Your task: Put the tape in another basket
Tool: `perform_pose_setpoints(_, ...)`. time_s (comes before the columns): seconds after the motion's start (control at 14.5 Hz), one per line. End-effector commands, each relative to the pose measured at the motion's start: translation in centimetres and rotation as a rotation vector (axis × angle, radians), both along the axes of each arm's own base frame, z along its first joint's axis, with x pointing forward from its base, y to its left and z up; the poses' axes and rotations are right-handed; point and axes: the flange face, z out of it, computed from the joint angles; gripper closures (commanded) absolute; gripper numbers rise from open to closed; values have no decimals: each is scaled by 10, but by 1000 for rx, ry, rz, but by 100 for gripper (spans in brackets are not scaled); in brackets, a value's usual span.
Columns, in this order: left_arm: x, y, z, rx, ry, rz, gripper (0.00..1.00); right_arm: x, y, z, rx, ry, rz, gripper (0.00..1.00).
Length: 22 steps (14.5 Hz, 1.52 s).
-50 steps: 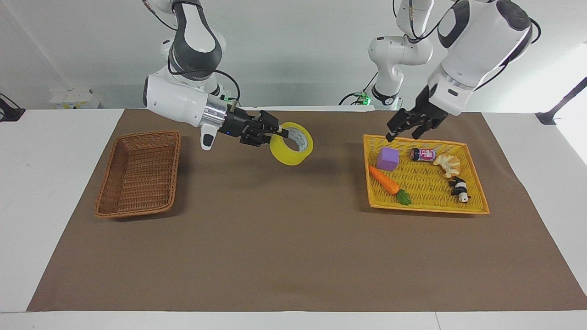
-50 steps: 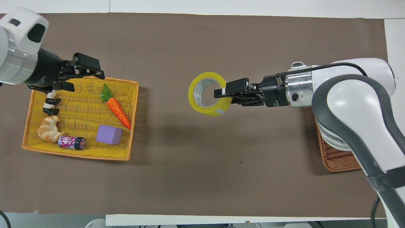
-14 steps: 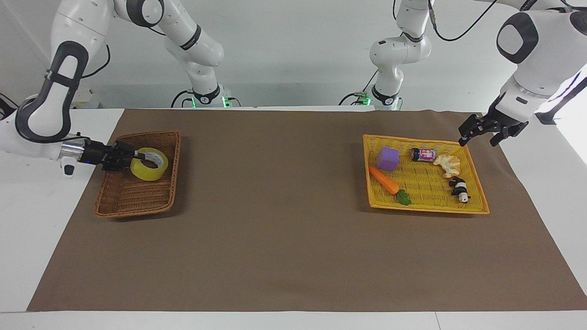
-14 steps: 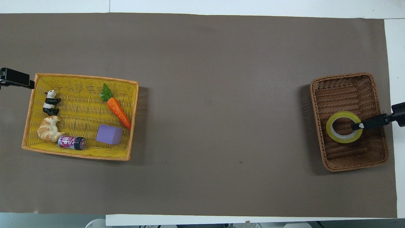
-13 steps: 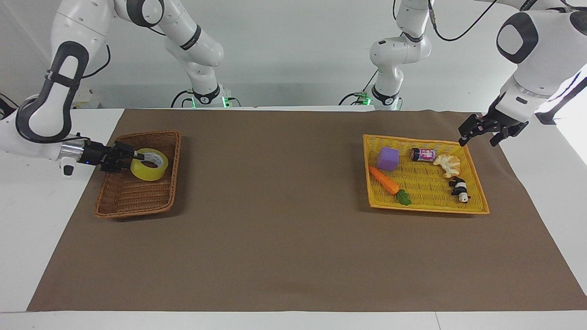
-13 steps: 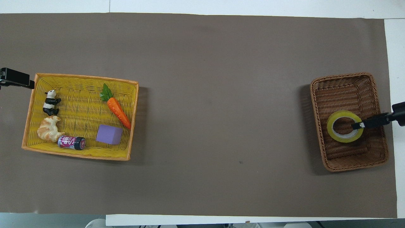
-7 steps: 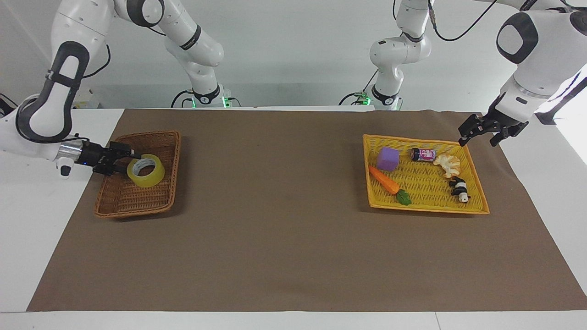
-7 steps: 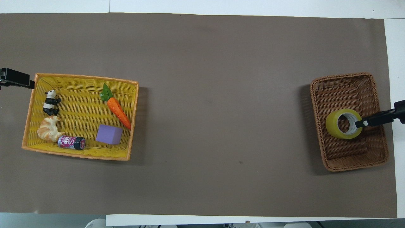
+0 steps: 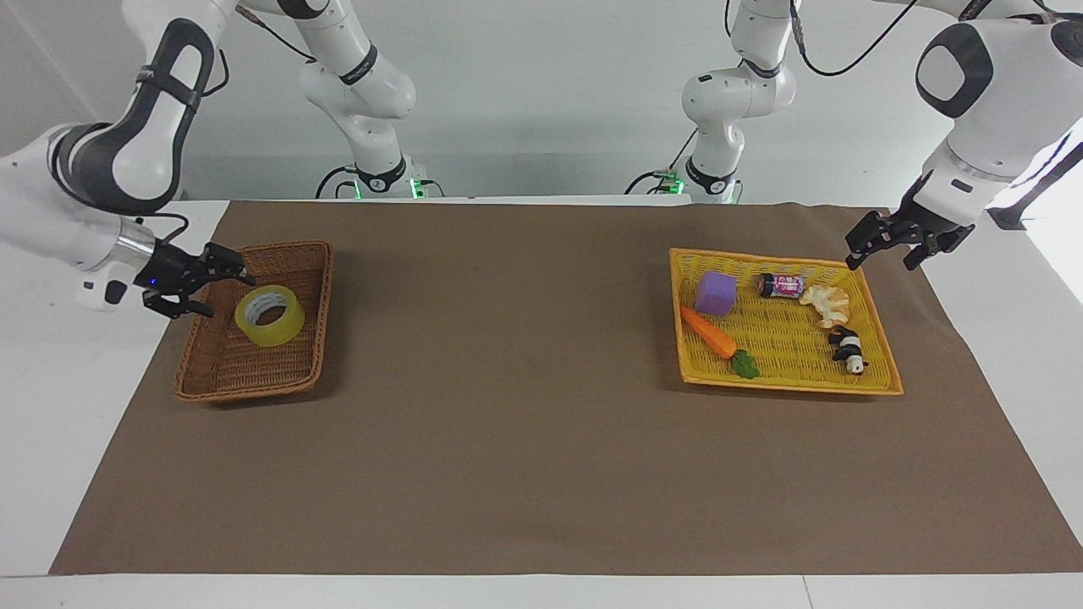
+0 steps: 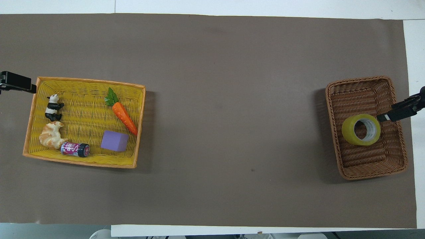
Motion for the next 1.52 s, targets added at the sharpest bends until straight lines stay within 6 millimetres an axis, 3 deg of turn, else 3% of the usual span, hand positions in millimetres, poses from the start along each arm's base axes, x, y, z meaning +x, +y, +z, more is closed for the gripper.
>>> perform_pose_setpoints(0.0,-8,2,3,20,2,-13,1,-1,32,40,-56,-34,-44,0)
perform_pose_setpoints(0.21,-8,2,3,20,2,-13,1,-9,65,86,-189,-1,-290,0)
perform_pose_setpoints(0.35,-8,2,3,20,2,-13,1,-14,82,102,-249,4,-352,0)
perform_pose_setpoints(0.62,-8,2,3,20,2,-11,1,-18,79,115,-317,30,-348,0)
perform_pose_setpoints(0.83,-8,2,3,20,2,-13,1,-10,78,146,-354,32,-404,0)
perform_pose_setpoints(0.97,-8,2,3,21,2,-13,1,-1,108,154,-409,-7,-341,0)
perform_pose_setpoints(1.45,-8,2,3,21,2,-13,1,2,112,154,-428,6,-410,0)
